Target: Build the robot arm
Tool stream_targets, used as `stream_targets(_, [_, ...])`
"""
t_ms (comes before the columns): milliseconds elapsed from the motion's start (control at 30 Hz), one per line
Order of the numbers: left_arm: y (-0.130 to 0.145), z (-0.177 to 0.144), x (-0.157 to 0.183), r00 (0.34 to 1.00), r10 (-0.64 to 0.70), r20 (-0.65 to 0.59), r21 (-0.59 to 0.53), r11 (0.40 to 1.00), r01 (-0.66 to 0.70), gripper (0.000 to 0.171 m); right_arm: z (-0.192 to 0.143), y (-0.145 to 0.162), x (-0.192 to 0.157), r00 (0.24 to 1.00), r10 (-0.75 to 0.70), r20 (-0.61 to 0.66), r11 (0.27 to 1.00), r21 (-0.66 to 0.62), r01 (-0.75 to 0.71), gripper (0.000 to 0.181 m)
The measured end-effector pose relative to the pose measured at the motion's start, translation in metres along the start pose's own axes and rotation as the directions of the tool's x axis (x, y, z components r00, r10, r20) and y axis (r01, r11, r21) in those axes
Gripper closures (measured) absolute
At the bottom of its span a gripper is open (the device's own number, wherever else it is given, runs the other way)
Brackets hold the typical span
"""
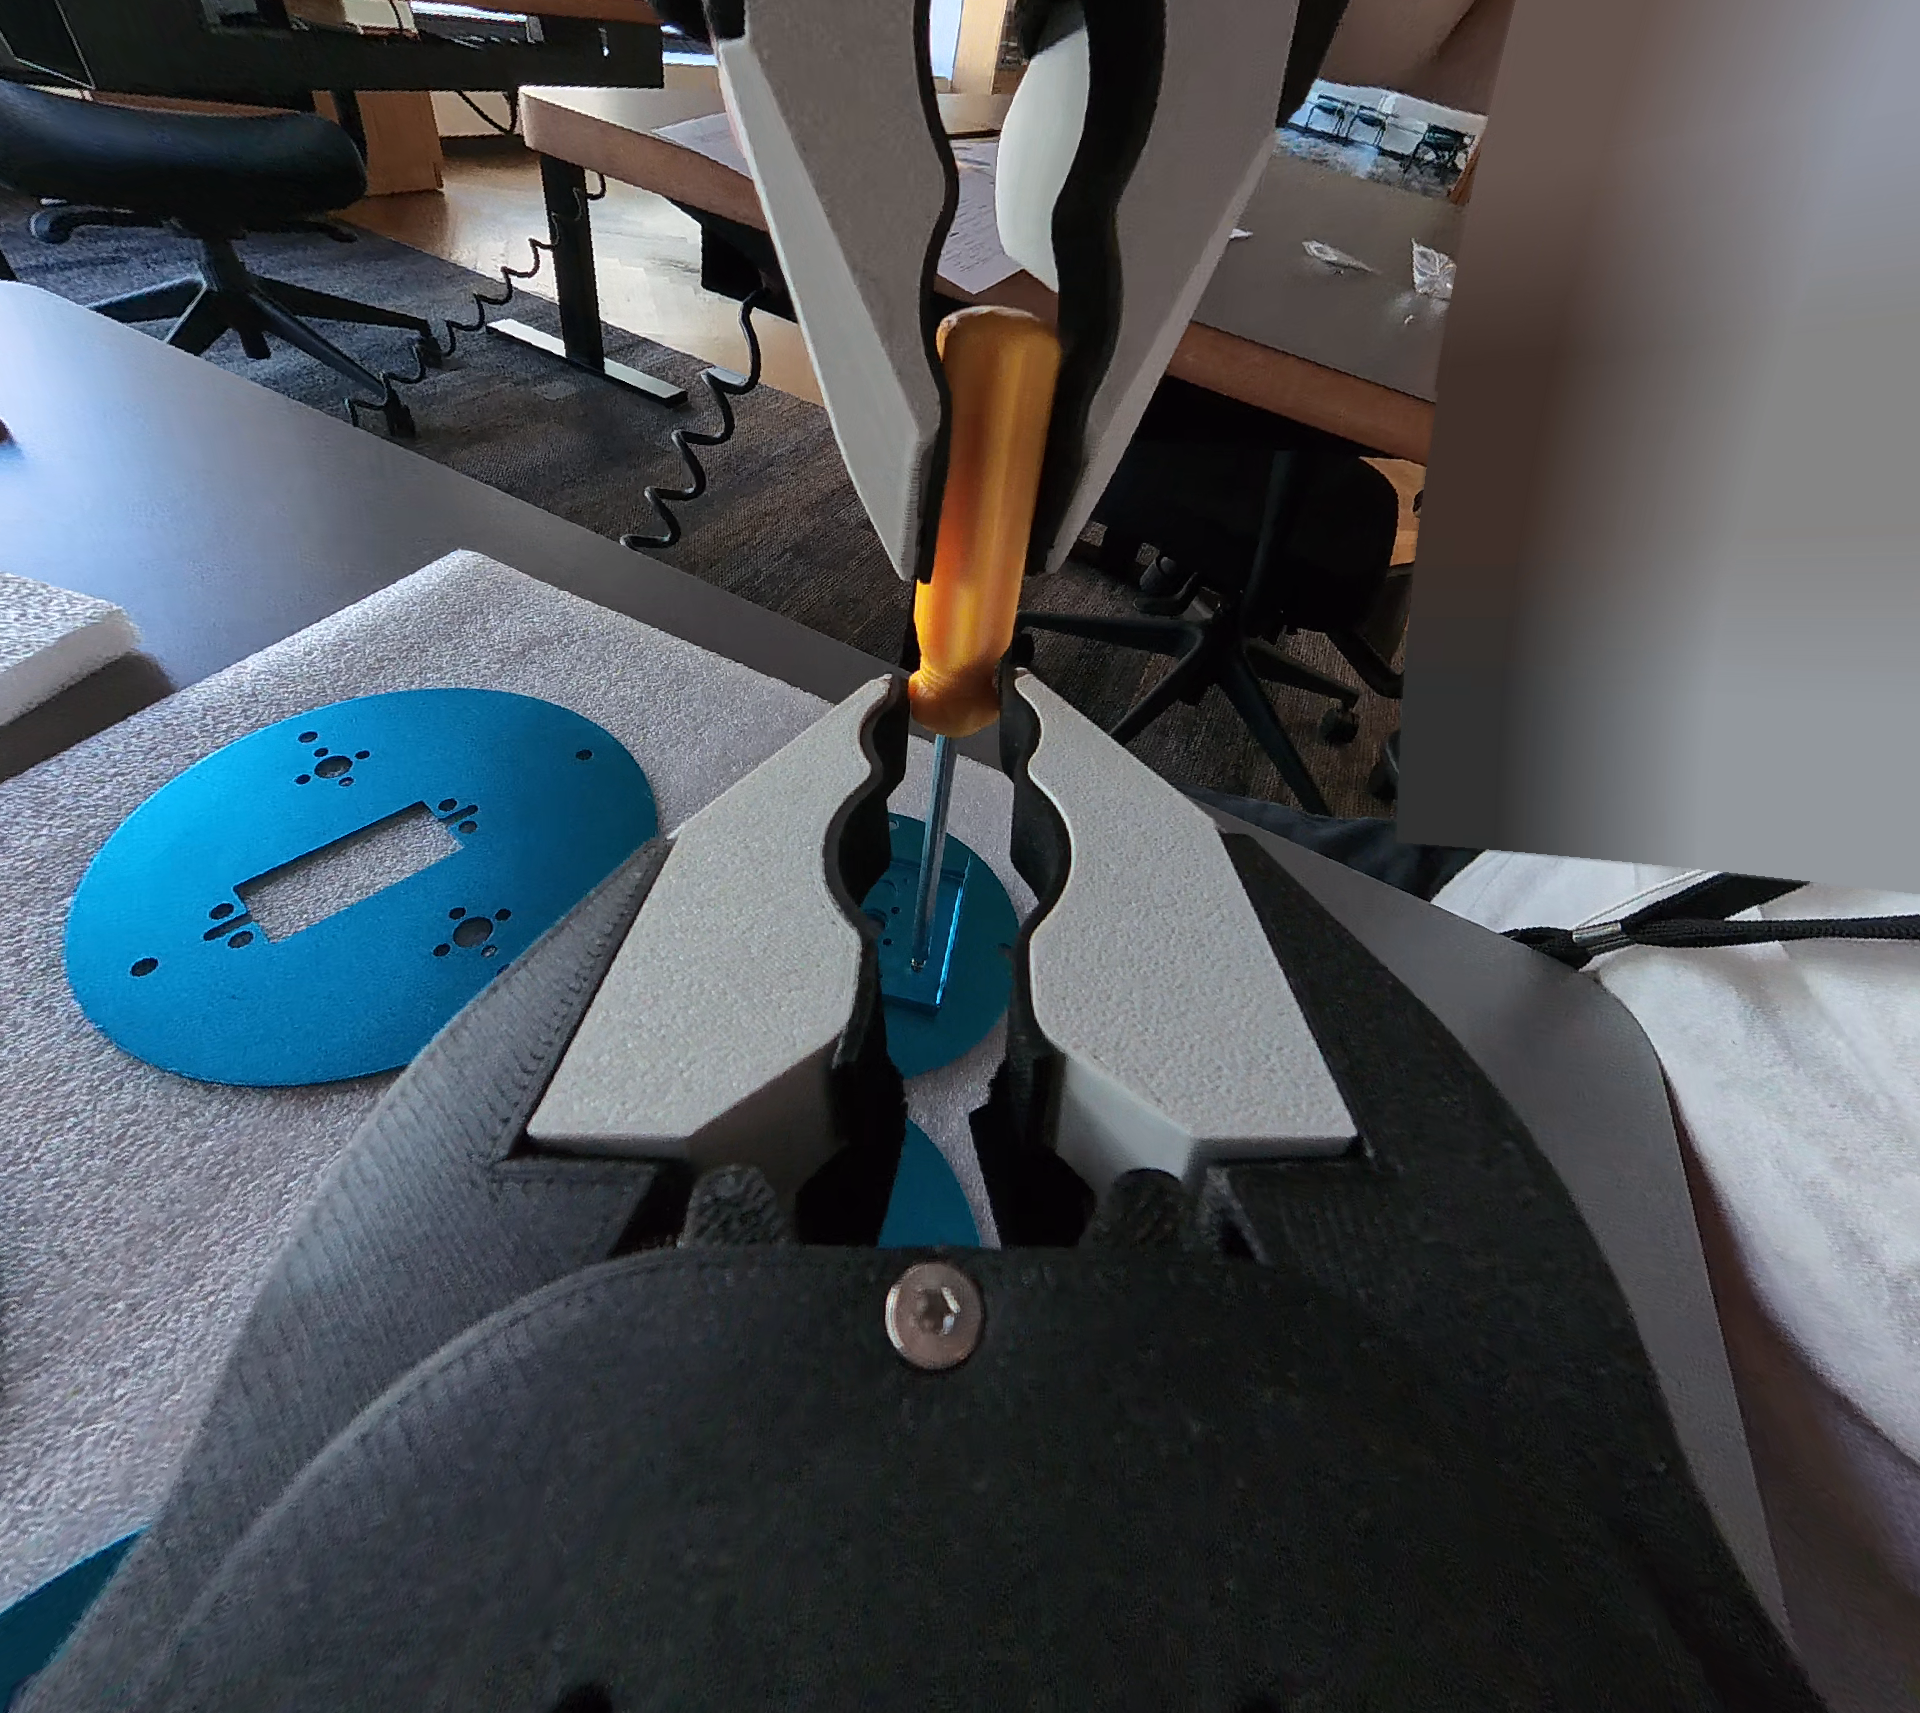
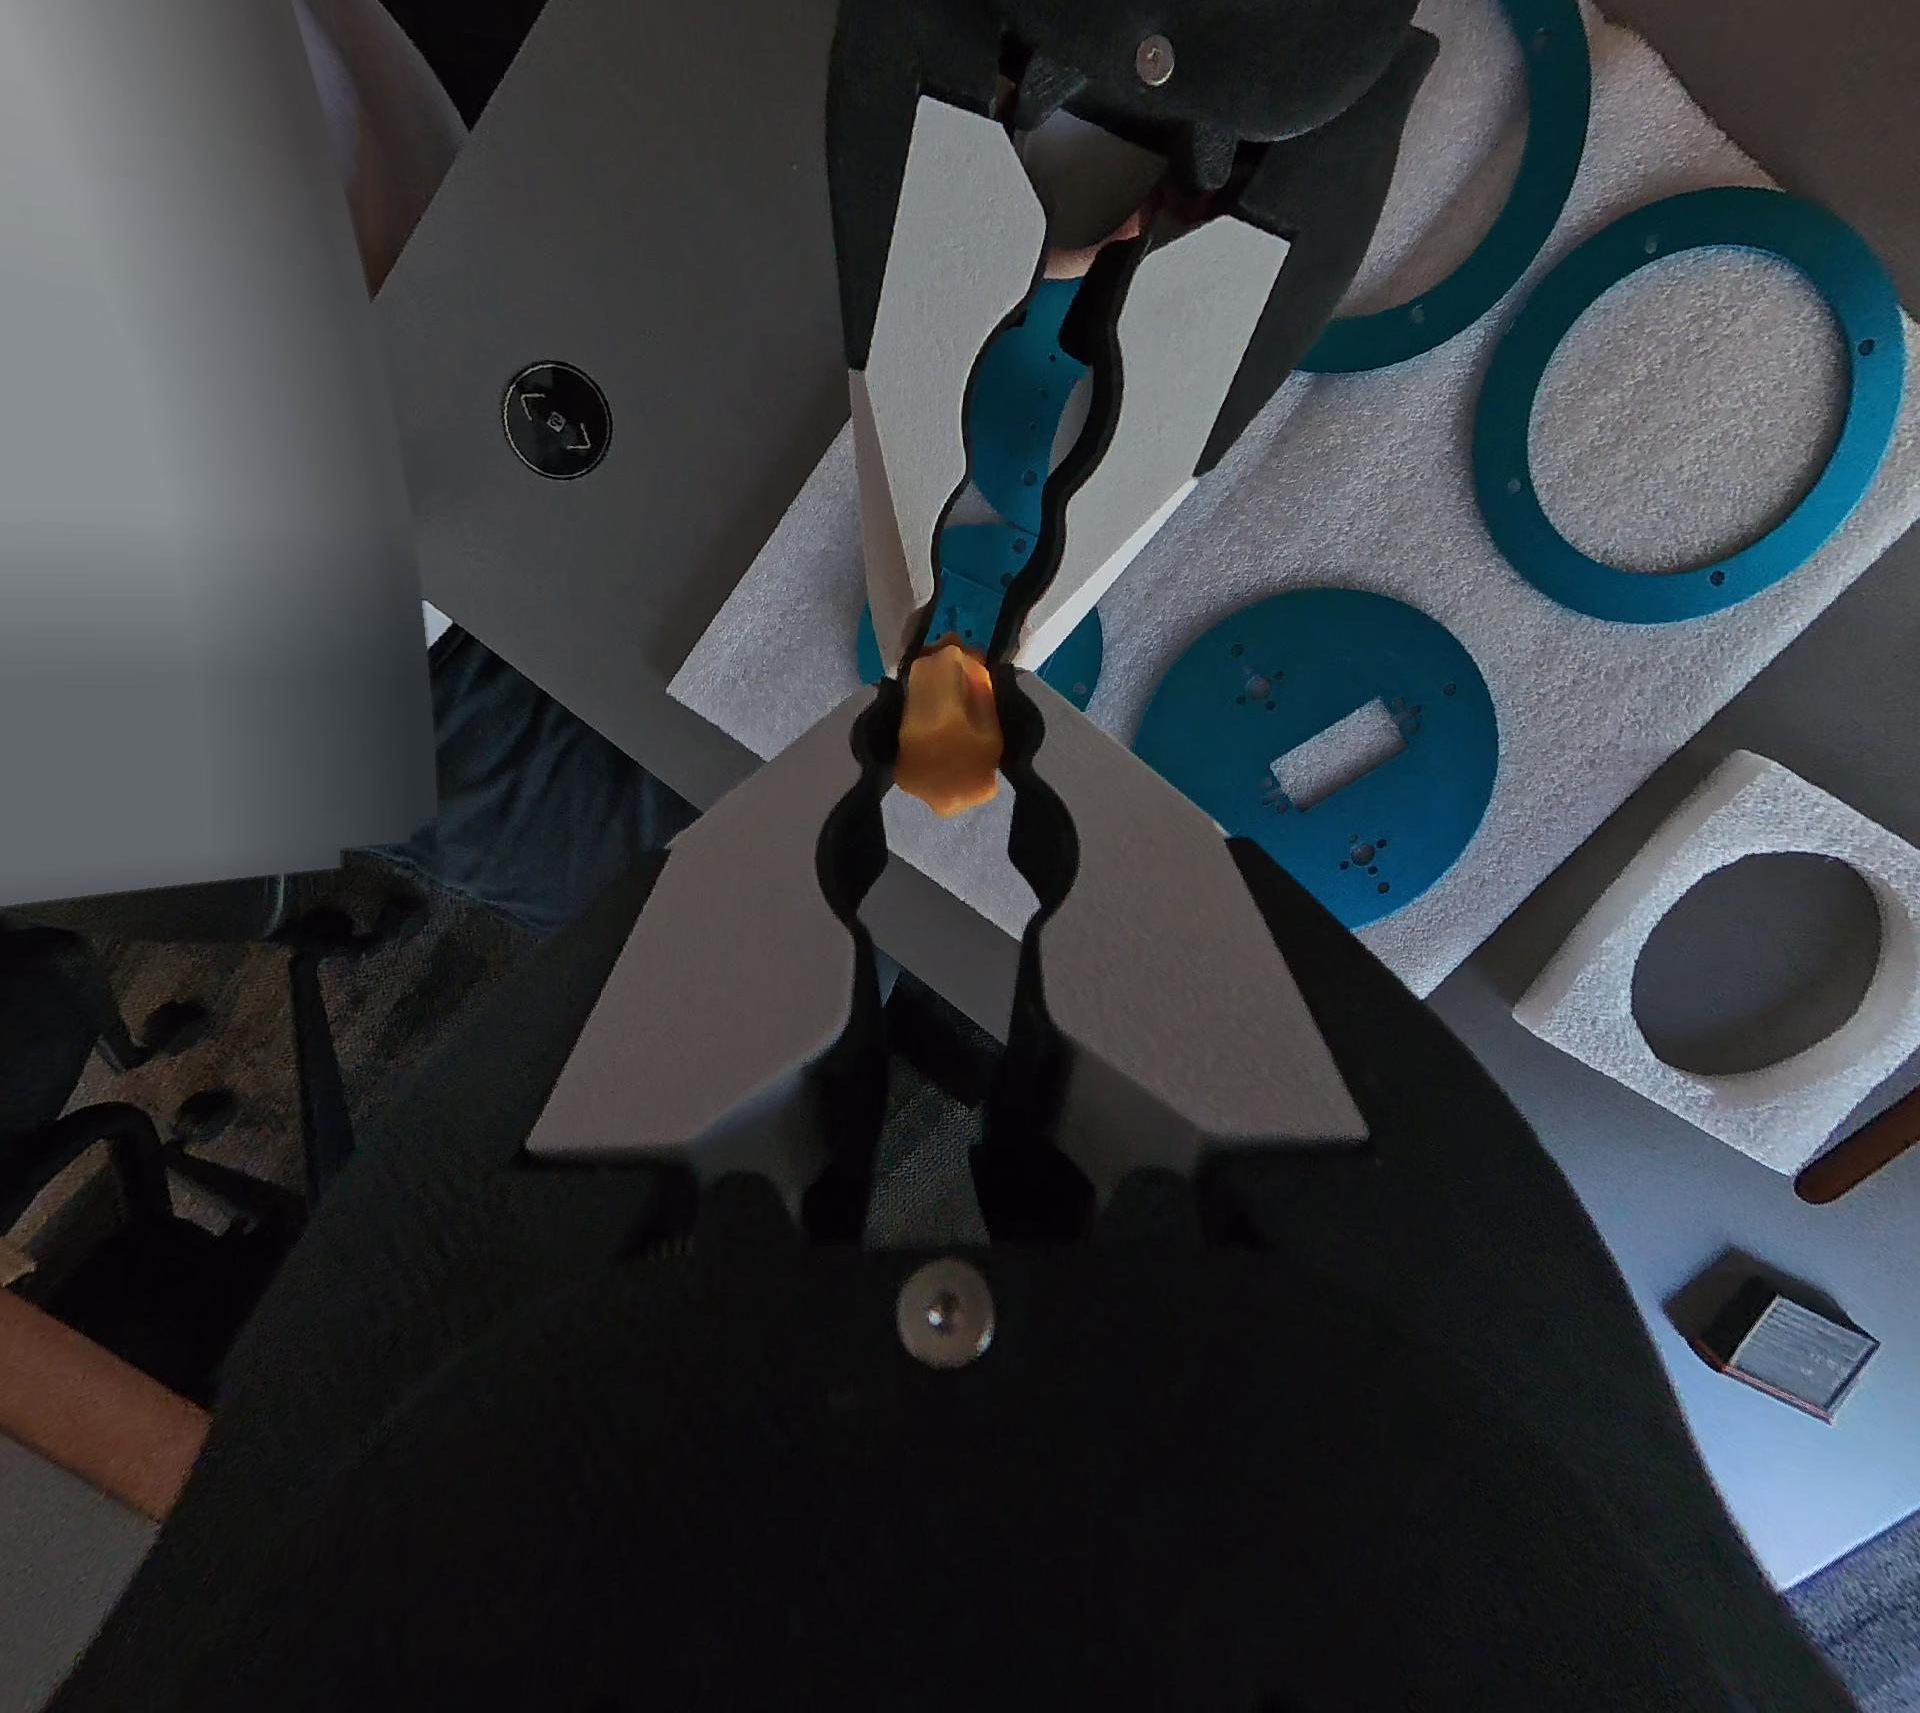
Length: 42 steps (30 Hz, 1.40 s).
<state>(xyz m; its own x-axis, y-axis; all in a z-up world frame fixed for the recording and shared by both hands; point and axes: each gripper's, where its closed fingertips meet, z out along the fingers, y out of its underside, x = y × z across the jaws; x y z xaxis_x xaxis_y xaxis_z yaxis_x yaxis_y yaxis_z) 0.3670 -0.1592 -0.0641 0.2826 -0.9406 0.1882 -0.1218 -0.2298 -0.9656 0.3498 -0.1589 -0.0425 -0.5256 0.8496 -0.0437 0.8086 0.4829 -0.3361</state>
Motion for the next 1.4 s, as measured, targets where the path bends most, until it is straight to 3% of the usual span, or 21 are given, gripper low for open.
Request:
stream_targets(267, [0.000,-0.001,-0.001,1.000,-0.016,-0.005,0.007,1.000,0.016,0.156,0.001,0.001,0.001,0.999,0.027,-0.032,0.999,-0.045,-0.029,0.164])
stream_targets(1000, [-0.002,0.001,-0.003,1.000,-0.025,0.002,0.023,0.999,0.025,0.156,0.000,0.006,0.004,0.947,0.305,-0.100,0.937,-0.149,-0.317,0.163])
stream_targets(1267, [-0.002,0.002,-0.002,1.000,-0.028,-0.008,0.030,0.999,0.029,0.156,-0.010,0.007,0.008,0.982,0.174,-0.074,0.981,-0.076,-0.179,0.150])
stream_targets(1333, [-0.002,0.002,-0.002,0.999,-0.031,-0.010,0.030,0.999,0.031,0.156,-0.017,0.005,0.001,0.999,0.018,-0.046,0.999,-0.026,-0.019,0.147])
stream_targets(1400, [-0.002,0.002,-0.002,0.999,-0.030,-0.011,0.030,0.999,0.030,0.156,-0.025,0.004,0.006,0.985,-0.120,-0.120,0.992,0.016,0.123,0.149])
